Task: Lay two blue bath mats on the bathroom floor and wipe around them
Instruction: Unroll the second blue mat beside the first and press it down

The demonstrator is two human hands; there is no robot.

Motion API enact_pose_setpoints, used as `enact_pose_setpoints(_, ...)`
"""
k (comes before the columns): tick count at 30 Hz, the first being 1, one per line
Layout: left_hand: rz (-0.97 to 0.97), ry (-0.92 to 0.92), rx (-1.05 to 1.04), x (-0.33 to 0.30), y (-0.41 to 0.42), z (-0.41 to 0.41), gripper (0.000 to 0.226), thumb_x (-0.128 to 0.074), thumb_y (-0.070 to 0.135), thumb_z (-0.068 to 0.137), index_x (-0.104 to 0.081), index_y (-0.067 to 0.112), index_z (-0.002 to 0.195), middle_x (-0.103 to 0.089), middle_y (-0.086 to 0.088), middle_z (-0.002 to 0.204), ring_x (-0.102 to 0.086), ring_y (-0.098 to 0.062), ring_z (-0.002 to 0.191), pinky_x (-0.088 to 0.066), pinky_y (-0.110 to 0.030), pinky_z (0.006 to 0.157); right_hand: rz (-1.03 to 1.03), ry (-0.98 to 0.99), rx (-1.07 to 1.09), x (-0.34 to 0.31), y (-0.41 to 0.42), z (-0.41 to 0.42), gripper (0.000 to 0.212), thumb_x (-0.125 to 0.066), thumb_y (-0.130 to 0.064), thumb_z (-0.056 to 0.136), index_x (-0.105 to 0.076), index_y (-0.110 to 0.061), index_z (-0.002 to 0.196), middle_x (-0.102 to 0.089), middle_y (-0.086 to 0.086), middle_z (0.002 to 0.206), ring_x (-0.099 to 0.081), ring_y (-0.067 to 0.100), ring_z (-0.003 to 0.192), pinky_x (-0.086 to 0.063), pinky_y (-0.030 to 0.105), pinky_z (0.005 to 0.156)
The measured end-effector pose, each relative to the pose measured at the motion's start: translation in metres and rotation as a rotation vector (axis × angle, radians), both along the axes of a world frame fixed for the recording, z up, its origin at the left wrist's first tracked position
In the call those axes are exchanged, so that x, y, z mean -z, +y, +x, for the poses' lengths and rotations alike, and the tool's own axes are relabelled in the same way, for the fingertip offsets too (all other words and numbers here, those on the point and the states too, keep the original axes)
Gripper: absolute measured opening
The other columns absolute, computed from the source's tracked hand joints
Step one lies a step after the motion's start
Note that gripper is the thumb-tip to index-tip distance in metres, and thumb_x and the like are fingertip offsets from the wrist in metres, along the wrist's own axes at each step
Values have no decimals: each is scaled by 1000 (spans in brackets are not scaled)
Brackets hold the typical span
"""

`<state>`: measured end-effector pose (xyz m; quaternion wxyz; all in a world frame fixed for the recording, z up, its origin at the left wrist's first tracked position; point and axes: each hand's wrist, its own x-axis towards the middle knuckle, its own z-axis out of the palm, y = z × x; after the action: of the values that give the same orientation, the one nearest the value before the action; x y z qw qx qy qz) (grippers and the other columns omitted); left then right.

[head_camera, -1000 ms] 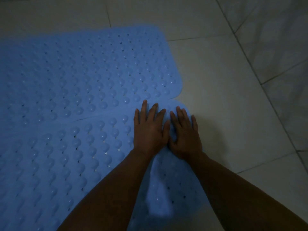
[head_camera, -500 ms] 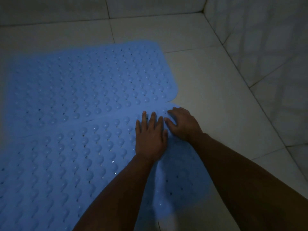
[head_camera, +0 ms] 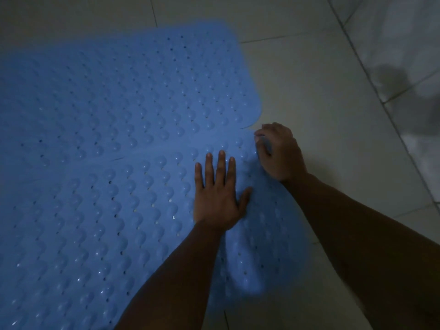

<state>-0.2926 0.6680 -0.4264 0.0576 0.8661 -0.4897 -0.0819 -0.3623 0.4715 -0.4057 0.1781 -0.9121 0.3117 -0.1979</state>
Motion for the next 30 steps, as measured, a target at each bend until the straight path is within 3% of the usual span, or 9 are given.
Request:
enact_pose_setpoints(10, 2, 201, 6, -11, -2, 12, 94, -13, 82, 89, -12, 27, 165, 4, -9, 173, 15, -34, 158, 14, -57, 124, 98, 52, 42, -37, 24, 3, 33, -49, -39, 96, -69, -18, 111, -67, 4, 116, -57, 28, 118, -48, 44, 100)
enact_pose_setpoints(12, -113, 363, -13, -20, 6, 25, 88, -16, 75, 90, -31, 25, 161, -18, -9, 172, -3, -31, 160, 3, -51, 128, 161, 130, 60, -47, 43, 12, 38, -44, -43, 95, -68, -21, 115, -66, 4, 121, -55, 29, 121, -47, 45, 102)
enact_pose_setpoints(14, -298, 432, -82, -28, 22, 40, 71, -31, 61, 94, -52, 20, 148, -48, -9, 157, -33, -33, 152, -28, -52, 123, 198, 184, 61, -48, 66, 20, 42, -42, -44, 94, -68, -21, 117, -66, 5, 123, -55, 30, 123, -46, 45, 104)
enact_pose_setpoints(15, -370, 381, -124, -31, 36, 47, 62, -38, 54, 95, -59, 19, 142, -56, -8, 149, -41, -34, 147, -39, -52, 116, 182, 197, 45, -45, 82, 24, 42, -41, -44, 95, -69, -20, 117, -67, 6, 123, -57, 31, 123, -46, 44, 104)
enact_pose_setpoints(17, -403, 245, -207, -35, 62, 57, 50, -47, 45, 93, -64, 21, 134, -61, -6, 143, -46, -34, 144, -45, -50, 108, 90, 223, -22, -29, 114, 30, 45, -41, -42, 97, -69, -15, 120, -68, 10, 125, -59, 34, 126, -48, 48, 105)
enact_pose_setpoints(20, -338, 116, -269, -39, 92, 69, 45, -56, 39, 91, -65, 23, 131, -59, -5, 145, -41, -32, 147, -40, -49, 109, 35, 341, -133, -7, 163, 45, 56, -40, -41, 95, -63, -8, 134, -58, 20, 142, -51, 40, 137, -45, 61, 105)
enact_pose_setpoints(22, -314, 63, -302, -38, 108, 80, 43, -59, 34, 91, -65, 23, 132, -57, -6, 148, -38, -32, 149, -38, -50, 111, 8, 421, -171, 1, 192, 53, 65, -35, -44, 96, -51, -5, 146, -43, 21, 156, -38, 38, 147, -35, 65, 113)
enact_pose_setpoints(25, -302, 34, -327, -36, 125, 89, 45, -58, 33, 91, -63, 22, 134, -54, -6, 152, -34, -32, 151, -37, -51, 112, -18, 496, -79, 8, 210, 55, 72, -25, -54, 101, -31, -9, 158, -18, 15, 168, -13, 30, 157, -13, 61, 123)
enact_pose_setpoints(30, -288, -18, -218, -23, 149, 97, 47, -51, 35, 94, -62, 20, 137, -49, -10, 156, -32, -35, 152, -37, -55, 113, -62, 493, -43, 14, 216, 58, 81, -24, -65, 101, -23, -9, 160, -9, 11, 171, -3, 26, 158, -10, 60, 124)
